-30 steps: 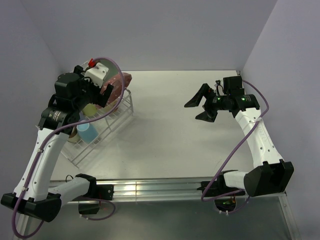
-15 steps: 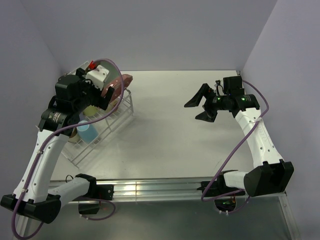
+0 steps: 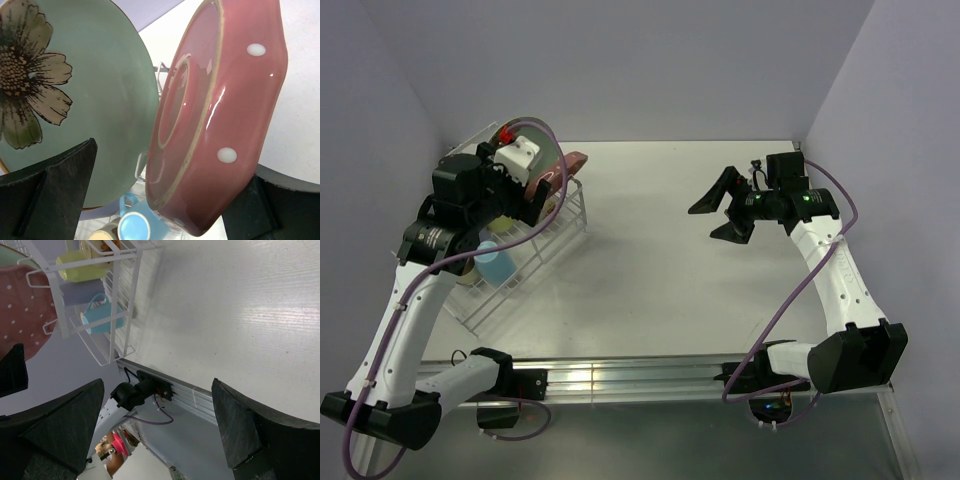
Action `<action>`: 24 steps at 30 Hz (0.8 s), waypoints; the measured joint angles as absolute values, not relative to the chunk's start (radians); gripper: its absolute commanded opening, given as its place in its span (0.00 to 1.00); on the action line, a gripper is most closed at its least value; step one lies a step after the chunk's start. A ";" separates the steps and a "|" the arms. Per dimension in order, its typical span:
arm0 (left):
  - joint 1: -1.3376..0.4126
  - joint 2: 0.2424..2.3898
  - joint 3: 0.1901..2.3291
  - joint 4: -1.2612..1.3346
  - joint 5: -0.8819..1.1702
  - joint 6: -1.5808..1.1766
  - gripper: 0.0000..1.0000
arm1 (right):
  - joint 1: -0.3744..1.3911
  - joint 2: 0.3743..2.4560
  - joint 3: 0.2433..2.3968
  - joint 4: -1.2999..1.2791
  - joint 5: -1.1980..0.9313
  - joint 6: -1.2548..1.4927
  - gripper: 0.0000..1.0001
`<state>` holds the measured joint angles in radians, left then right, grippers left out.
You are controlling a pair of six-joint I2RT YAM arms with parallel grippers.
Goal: Load the mixed dishes into the dish rack
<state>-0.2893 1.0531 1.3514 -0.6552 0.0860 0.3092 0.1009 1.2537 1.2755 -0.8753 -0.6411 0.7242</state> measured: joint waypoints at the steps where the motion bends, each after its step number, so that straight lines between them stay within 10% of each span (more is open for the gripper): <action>1: -0.289 1.052 1.349 -0.656 0.089 0.308 0.99 | 0.101 1.254 1.275 -0.875 -0.641 0.724 0.95; 24: -0.293 1.036 1.312 -0.657 0.136 0.260 0.99 | 0.101 1.254 1.275 -0.875 -0.648 0.735 0.95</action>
<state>-0.2928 1.0355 1.3117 -0.6571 0.1356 0.2596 0.1009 1.2541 1.2751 -0.8749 -0.6483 0.7349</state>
